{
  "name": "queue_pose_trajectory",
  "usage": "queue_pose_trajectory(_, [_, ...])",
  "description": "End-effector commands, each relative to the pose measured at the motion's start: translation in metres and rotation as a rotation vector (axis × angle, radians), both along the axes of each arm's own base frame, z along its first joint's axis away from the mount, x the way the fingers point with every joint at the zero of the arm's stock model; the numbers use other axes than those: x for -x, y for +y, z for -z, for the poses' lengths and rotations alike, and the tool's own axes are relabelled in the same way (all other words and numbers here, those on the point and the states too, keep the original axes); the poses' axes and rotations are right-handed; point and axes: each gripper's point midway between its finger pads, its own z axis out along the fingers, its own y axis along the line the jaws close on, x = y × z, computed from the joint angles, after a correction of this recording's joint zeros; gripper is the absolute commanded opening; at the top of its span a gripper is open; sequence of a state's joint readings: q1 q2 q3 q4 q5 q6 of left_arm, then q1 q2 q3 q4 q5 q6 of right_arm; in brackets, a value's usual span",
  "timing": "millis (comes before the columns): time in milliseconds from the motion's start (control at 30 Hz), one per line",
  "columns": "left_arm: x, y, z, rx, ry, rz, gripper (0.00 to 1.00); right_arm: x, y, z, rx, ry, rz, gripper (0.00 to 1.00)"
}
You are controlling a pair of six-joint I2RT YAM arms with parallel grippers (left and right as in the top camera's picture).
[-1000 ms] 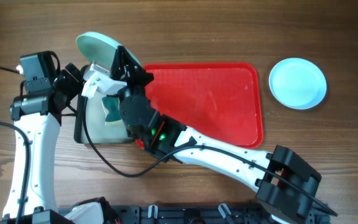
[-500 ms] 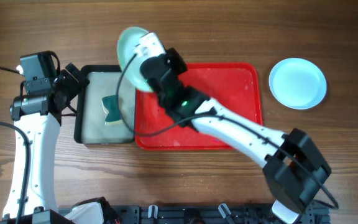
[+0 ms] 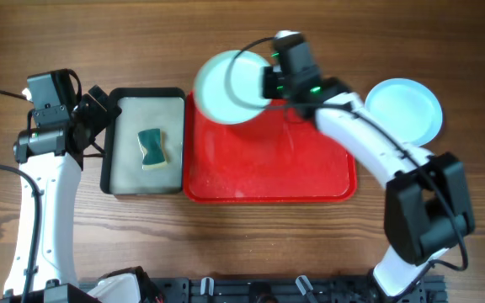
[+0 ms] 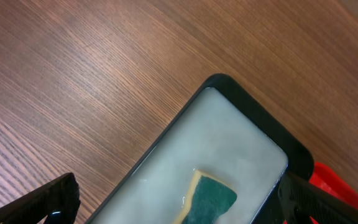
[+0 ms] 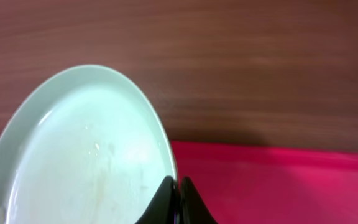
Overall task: Clean dirty plates on tray and stack at the side
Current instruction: 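Carry the light-blue plate right and set it on the plate stack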
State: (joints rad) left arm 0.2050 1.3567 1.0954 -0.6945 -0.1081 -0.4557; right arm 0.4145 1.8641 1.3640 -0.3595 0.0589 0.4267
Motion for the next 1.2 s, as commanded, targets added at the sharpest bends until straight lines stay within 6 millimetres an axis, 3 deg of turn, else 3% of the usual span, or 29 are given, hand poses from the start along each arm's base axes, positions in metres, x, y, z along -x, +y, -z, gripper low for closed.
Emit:
queue_pose_trajectory(0, [-0.003,0.004,-0.007,-0.005,-0.021,-0.021,1.00,-0.009,-0.079,0.008,-0.056,0.103,0.226,0.04])
queue_pose_trajectory(200, [-0.003,0.004,-0.007,-0.005,-0.021,-0.022,1.00,0.002,-0.203,0.024,-0.102,0.223,0.506,0.04])
queue_pose_trajectory(300, [-0.003,0.004,-0.007,-0.004,-0.021,-0.022,1.00,0.011,-0.256,0.026,-0.117,0.239,0.613,0.04])
queue_pose_trajectory(400, [-0.003,0.004,-0.007,-0.005,-0.021,-0.022,1.00,0.027,-0.304,0.030,-0.127,0.265,0.724,0.04])
queue_pose_trajectory(467, [-0.003,0.004,-0.007,-0.004,-0.021,-0.022,1.00,0.038,-0.322,0.033,-0.121,0.289,0.754,0.04])
queue_pose_trajectory(767, [-0.003,0.004,-0.007,-0.005,-0.021,-0.021,1.00,0.086,-0.354,0.052,0.028,0.425,0.801,0.04])
queue_pose_trajectory(967, [-0.003,0.004,-0.007,-0.005,-0.021,-0.022,1.00,0.096,-0.356,0.056,0.060,0.460,0.813,0.04])
queue_pose_trajectory(1167, [-0.003,0.004,-0.007,-0.005,-0.021,-0.021,1.00,0.111,-0.370,0.055,0.166,0.493,0.865,0.04])
